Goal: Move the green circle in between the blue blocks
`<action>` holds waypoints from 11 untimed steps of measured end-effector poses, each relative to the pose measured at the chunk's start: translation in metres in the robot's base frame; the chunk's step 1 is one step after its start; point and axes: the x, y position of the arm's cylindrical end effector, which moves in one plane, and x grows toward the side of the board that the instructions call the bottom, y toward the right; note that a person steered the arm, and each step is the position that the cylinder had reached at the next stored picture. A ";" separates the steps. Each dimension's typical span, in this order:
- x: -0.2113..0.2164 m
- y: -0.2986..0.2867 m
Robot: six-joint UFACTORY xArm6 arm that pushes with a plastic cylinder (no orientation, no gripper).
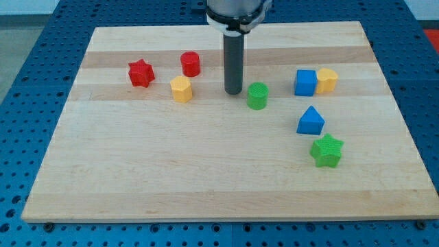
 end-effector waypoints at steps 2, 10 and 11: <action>0.031 0.016; 0.006 0.031; 0.018 0.061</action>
